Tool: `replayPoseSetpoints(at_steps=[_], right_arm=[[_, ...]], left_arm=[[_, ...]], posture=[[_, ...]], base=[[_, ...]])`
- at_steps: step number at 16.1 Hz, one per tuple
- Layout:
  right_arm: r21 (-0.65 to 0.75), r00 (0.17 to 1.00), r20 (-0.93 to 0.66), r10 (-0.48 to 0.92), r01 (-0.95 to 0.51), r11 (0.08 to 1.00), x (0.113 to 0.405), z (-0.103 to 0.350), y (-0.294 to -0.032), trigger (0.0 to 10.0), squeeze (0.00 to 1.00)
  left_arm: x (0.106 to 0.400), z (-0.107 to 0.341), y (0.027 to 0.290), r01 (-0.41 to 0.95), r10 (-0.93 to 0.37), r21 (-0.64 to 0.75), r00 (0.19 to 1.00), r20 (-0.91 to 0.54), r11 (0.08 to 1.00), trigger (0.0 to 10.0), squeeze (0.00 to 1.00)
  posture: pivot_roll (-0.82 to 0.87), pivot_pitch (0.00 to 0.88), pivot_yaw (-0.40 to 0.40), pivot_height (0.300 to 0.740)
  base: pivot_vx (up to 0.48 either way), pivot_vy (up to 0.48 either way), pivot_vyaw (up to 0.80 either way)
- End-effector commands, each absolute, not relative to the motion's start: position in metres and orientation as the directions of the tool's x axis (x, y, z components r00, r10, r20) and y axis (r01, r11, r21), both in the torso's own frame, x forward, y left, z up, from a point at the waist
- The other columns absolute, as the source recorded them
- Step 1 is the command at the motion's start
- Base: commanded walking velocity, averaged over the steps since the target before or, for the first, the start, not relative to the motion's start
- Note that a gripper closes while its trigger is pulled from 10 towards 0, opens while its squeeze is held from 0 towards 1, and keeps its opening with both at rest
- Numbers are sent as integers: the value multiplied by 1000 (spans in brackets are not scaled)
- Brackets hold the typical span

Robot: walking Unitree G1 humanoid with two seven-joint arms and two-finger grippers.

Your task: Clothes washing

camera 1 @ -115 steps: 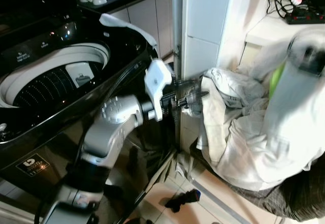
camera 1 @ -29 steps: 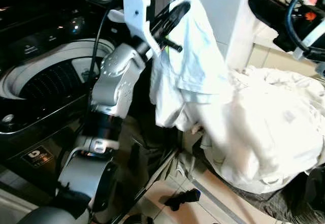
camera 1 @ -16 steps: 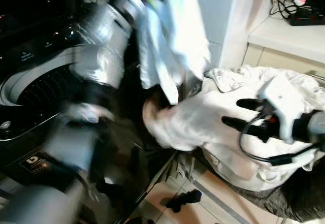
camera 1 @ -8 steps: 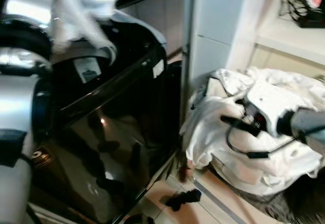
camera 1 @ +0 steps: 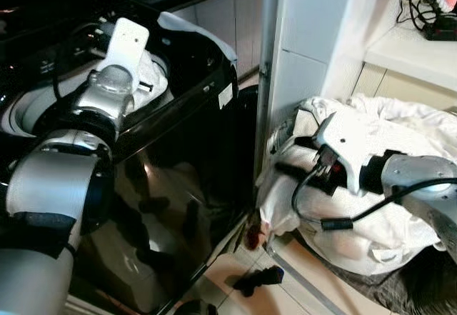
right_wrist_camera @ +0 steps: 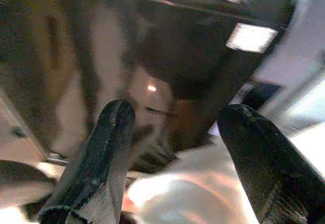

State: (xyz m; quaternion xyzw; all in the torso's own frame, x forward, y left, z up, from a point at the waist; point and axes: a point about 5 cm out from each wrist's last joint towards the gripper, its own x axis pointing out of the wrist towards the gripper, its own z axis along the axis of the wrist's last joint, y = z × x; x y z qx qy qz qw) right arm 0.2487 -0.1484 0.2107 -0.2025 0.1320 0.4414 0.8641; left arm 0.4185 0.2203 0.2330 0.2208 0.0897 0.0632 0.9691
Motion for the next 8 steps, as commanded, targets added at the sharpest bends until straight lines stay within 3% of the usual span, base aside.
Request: replayPoseSetpoints(at_steps=[1, 8], right_arm=[[-210, 551, -352, 757, -834, 510, 245, 224, -144, 10000, 0], [-215, 588, -283, 758, -809, 547, 255, 236, -142, 10000, 0]], left_arm=[[420, 247, 224, -97, 168, 421, 977, -134, 902, 10000, 1000], [421, 266, 228, -94, 178, 560, 979, -97, 823, 10000, 1000]], posture=[[-109, 0, 112, 740], [-79, 0, 89, 740]], base=[[0, 0, 0], [0, 0, 0]])
